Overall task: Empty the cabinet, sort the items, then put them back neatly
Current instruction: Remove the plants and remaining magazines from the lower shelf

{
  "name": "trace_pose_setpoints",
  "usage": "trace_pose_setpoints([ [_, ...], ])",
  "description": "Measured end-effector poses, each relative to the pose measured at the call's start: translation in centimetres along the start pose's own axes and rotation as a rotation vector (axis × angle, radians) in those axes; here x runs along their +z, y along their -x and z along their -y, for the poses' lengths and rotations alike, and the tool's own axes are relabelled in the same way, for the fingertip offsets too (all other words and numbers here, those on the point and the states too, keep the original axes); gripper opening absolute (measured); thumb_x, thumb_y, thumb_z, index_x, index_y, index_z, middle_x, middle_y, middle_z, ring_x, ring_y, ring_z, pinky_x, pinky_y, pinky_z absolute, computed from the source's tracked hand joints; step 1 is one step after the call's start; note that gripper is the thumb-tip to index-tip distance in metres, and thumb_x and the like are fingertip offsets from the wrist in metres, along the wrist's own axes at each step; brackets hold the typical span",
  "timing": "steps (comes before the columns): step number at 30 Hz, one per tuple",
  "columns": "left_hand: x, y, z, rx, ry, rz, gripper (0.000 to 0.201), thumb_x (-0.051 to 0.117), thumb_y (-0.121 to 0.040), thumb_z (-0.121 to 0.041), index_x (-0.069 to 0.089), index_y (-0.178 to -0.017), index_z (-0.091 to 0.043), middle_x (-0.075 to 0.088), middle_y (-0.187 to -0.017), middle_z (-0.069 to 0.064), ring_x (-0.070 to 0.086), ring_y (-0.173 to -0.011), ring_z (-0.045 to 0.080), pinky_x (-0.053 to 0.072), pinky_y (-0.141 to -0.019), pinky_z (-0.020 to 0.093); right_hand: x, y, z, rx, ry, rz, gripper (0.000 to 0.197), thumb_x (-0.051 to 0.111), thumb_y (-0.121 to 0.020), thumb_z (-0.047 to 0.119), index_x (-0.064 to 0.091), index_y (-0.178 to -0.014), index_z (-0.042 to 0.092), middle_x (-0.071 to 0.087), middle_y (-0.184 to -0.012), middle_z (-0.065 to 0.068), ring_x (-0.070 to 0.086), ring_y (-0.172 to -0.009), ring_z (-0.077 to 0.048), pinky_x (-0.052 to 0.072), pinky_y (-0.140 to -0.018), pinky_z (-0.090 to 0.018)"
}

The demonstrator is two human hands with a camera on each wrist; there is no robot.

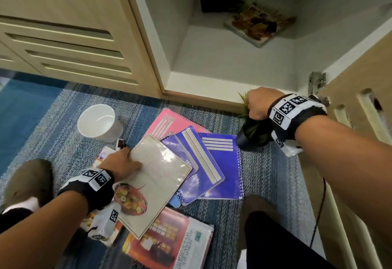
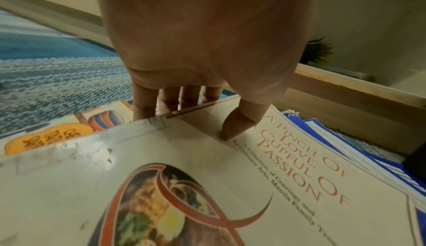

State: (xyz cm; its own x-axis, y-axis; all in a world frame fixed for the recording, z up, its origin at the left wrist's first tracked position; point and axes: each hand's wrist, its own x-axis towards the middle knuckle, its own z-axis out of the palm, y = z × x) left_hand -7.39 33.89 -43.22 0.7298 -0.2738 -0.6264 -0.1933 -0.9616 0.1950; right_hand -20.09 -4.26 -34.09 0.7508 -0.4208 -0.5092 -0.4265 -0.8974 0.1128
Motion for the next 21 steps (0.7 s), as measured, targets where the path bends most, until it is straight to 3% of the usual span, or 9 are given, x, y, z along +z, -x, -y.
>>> trace_pose_setpoints([
  [3, -0.3, 0.1, -0.6, 0.006, -0.058, -0.012, 0.042, 0.073, -0.084, -0.038, 0.047, -0.104, -0.012, 0.064, -0.111, 0.016, 0.06, -0.103, 0.033, 0.039, -0.077, 0.034, 0.0, 0.2, 0.1, 0.013, 0.03, 0.071, 0.014, 0.065, -0.077, 0.013, 0.065, -0.089, 0.007, 0.065, -0.082, -0.01, 0.063, -0.075, -0.029, 0.05, -0.064, -0.029],
  [6, -0.6, 0.1, -1.1, 0.004, -0.057, -0.019, 0.049, 0.073, -0.083, -0.035, 0.039, -0.11, -0.014, 0.062, -0.105, 0.014, 0.061, -0.1, 0.033, 0.042, -0.081, 0.037, 0.4, 0.5, 0.2, 0.031, 0.042, 0.128, 0.009, 0.063, -0.076, 0.015, 0.063, -0.078, 0.006, 0.06, -0.068, -0.007, 0.063, -0.069, -0.028, 0.054, -0.063, -0.029],
  [9, -0.9, 0.0, -2.0, 0.023, -0.222, -0.019, 0.051, 0.065, -0.086, -0.045, 0.047, -0.121, -0.013, 0.059, -0.126, 0.017, 0.059, -0.116, 0.035, 0.046, -0.093, 0.04, 0.6, 0.5, 0.0, 0.057, 0.059, 0.166, 0.018, 0.067, -0.069, 0.022, 0.062, -0.071, 0.005, 0.061, -0.065, -0.005, 0.064, -0.064, -0.025, 0.058, -0.066, -0.031],
  [11, -1.4, -0.1, -2.8, 0.043, -0.386, -0.02, 0.056, 0.055, -0.087, -0.055, 0.056, -0.127, -0.015, 0.058, -0.131, 0.012, 0.059, -0.12, 0.031, 0.049, -0.098, 0.038, -0.2, 0.6, 0.1, 0.08, 0.051, 0.172, 0.029, 0.075, -0.061, 0.033, 0.063, -0.069, 0.007, 0.065, -0.067, -0.004, 0.066, -0.065, -0.025, 0.06, -0.069, -0.035],
  [14, -3.3, -0.1, -5.7, 0.081, -0.519, -0.024, 0.05, 0.045, -0.093, -0.05, 0.061, -0.126, -0.016, 0.065, -0.128, 0.005, 0.063, -0.117, 0.024, 0.051, -0.097, 0.033, -2.7, 0.3, 0.4, 0.125, -0.015, 0.236, 0.038, 0.075, -0.077, 0.043, 0.056, -0.067, 0.012, 0.061, -0.069, -0.002, 0.06, -0.066, -0.021, 0.055, -0.077, -0.033],
  [17, -6.3, 0.2, -10.8, 0.137, -0.559, 0.029, 0.041, 0.049, -0.094, -0.045, 0.066, -0.114, -0.013, 0.071, -0.116, 0.007, 0.068, -0.105, 0.024, 0.052, -0.086, 0.03, -5.5, -0.7, 0.2, 0.121, -0.106, 0.091, 0.034, 0.066, -0.085, 0.044, 0.059, -0.077, 0.012, 0.065, -0.081, -0.004, 0.06, -0.072, -0.023, 0.051, -0.075, -0.033],
  [19, -8.1, 0.0, -14.6, 0.23, -0.502, 0.085, 0.035, 0.052, -0.094, -0.042, 0.07, -0.09, -0.013, 0.074, -0.088, 0.005, 0.073, -0.08, 0.022, 0.054, -0.065, 0.023, -6.8, -1.8, -0.4, 0.105, -0.149, -0.079, 0.028, 0.059, -0.088, 0.039, 0.061, -0.094, 0.012, 0.065, -0.094, -0.006, 0.061, -0.082, -0.027, 0.046, -0.07, -0.031],
  [21, -9.7, -0.2, -18.4, 0.336, -0.416, 0.131, 0.031, 0.055, -0.095, -0.035, 0.071, -0.083, -0.011, 0.071, -0.075, 0.003, 0.069, -0.063, 0.022, 0.049, -0.048, 0.017, -7.9, -2.9, -0.9, 0.095, -0.237, -0.159, 0.031, 0.055, -0.09, 0.036, 0.063, -0.103, 0.01, 0.066, -0.098, -0.009, 0.061, -0.085, -0.028, 0.045, -0.07, -0.029],
])
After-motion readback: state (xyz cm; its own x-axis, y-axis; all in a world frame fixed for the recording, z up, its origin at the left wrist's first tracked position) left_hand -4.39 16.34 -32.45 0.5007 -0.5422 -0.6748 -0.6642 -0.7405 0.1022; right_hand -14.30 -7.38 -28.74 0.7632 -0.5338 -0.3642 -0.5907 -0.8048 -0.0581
